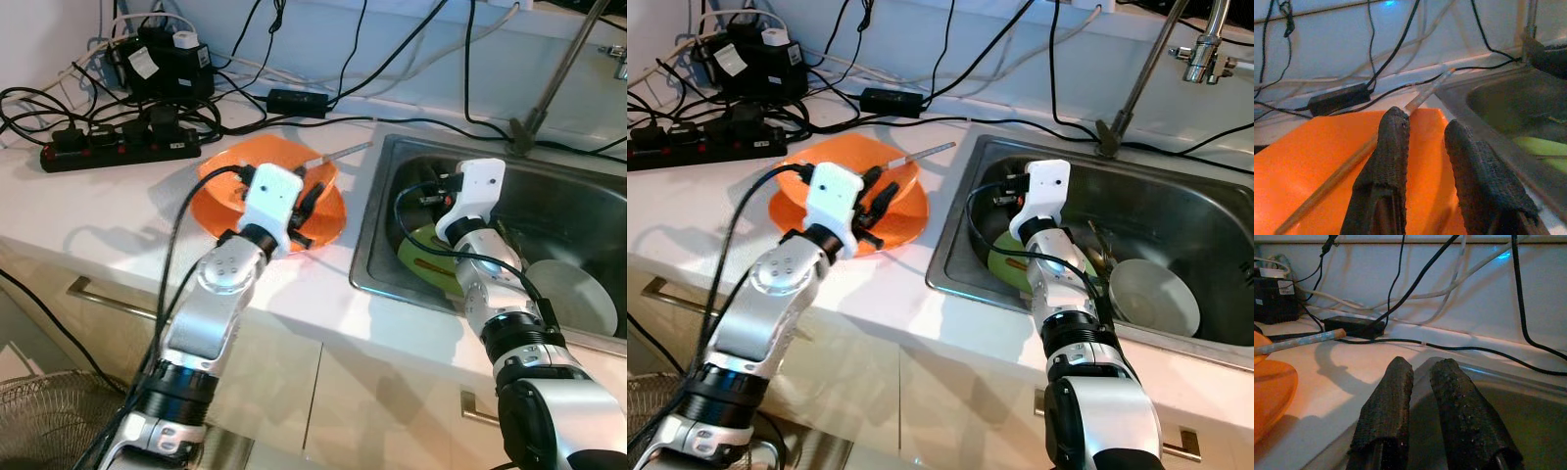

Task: Kitchen organization

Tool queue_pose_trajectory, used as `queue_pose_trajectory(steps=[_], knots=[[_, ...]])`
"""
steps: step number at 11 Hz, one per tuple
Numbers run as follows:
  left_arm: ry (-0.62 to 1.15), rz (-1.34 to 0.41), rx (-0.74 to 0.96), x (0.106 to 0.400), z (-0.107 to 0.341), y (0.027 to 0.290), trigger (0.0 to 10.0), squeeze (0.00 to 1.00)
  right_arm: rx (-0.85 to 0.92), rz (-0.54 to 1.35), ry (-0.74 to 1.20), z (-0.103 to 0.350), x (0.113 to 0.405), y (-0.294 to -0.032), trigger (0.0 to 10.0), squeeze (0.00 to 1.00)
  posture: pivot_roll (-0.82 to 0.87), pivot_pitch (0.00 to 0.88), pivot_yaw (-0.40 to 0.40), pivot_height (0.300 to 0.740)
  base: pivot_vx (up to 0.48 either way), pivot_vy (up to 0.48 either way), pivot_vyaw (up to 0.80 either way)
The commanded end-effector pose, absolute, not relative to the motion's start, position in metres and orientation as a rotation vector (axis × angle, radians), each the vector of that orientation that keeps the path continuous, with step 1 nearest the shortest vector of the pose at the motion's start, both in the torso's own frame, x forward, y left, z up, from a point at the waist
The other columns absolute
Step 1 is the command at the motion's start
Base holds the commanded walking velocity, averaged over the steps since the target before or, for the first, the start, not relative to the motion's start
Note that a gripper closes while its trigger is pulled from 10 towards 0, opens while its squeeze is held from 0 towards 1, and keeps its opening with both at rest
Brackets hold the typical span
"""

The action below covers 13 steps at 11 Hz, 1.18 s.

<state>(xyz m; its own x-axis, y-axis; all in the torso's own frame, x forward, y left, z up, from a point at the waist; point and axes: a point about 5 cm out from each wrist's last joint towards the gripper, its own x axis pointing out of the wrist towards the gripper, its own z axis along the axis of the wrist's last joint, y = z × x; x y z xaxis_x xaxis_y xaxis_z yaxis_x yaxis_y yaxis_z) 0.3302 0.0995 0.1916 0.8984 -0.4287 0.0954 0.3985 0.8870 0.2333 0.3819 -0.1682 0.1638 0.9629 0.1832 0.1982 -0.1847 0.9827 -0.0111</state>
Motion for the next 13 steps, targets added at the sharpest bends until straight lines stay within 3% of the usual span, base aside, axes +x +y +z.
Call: queue_pose_trajectory(steps=[1,6,9,13], knots=[[-0.153,-0.399,0.221,0.329,0.195,0.106,10.0,0.00,0.013,0.181,-0.216,0.168,0.382,-0.172,10.0,0.00,0.24,0.011,-0.072,0.740,0.000,0.000,0.00],[-0.125,-0.319,0.246,0.322,0.190,0.132,10.0,0.00,0.009,0.190,-0.214,0.171,0.384,-0.171,10.0,0.00,0.25,0.020,-0.085,0.740,0.000,0.000,0.00],[-0.223,-0.363,0.180,0.319,0.209,0.119,10.0,0.00,0.010,0.189,-0.219,0.173,0.384,-0.171,10.0,0.00,0.25,0.019,-0.085,0.740,0.000,0.000,0.00],[-0.204,-0.377,0.184,0.320,0.207,0.120,10.0,0.00,0.008,0.183,-0.216,0.173,0.384,-0.172,10.0,0.00,0.24,0.016,-0.085,0.740,0.000,0.000,0.00]])
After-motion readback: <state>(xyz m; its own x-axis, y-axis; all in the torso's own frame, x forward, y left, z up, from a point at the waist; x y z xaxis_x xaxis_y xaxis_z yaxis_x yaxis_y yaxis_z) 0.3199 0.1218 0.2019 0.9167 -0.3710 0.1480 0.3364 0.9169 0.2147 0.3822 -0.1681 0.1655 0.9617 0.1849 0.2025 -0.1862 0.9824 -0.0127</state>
